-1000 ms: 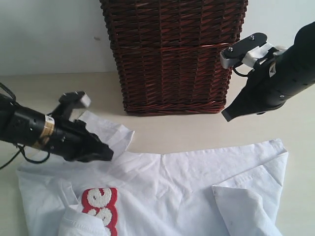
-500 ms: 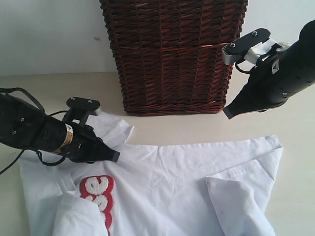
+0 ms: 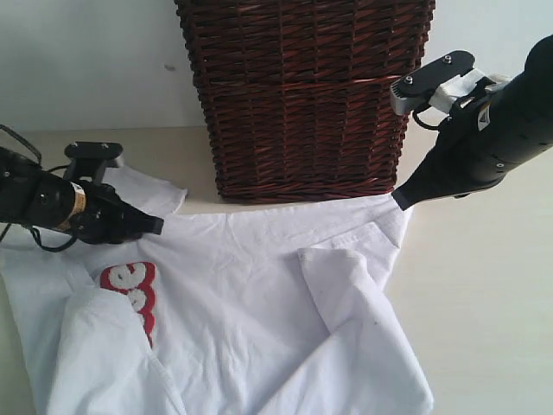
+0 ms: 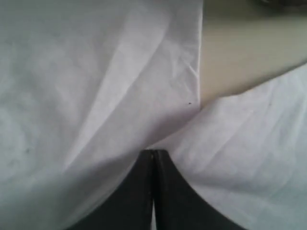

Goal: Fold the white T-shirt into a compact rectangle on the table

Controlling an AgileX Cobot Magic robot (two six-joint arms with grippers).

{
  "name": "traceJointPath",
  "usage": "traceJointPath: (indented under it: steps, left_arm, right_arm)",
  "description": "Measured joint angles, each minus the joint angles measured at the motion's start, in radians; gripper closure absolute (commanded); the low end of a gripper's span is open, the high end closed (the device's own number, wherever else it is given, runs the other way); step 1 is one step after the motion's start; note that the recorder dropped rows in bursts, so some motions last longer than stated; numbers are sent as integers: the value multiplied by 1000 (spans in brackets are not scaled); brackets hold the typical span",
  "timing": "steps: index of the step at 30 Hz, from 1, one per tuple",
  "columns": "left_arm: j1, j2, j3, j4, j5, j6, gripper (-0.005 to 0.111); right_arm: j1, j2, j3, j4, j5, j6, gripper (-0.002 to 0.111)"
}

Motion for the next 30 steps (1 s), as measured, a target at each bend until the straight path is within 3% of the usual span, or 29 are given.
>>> traceJointPath:
  steps: [4,9,13,19,24,27,30]
  left_arm:
    - [58,5,-63,0,-16,49,107]
    - [64,9,-143,0,-41,78,107]
    - [66,-26,-149,2,-200,85,106]
    - [64,-241,-45,2,-399,138,85]
    - [61,-389,150,0,-376,118,85]
    - [42,-390,273,8,-243,111,85]
    - [18,-363,310,10,-121,93,87]
  right_arm:
    - [0,0,0,0,0,0,108]
    - [0,0,0,0,0,0,108]
    - [0,0,0,0,11,0,108]
    - [0,0,0,0,11,-4,108]
    - [0,0,0,0,15,-4,108]
    - [0,0,0,44,-2,-25,108]
    - [0,33,2,187,-90,-129,108]
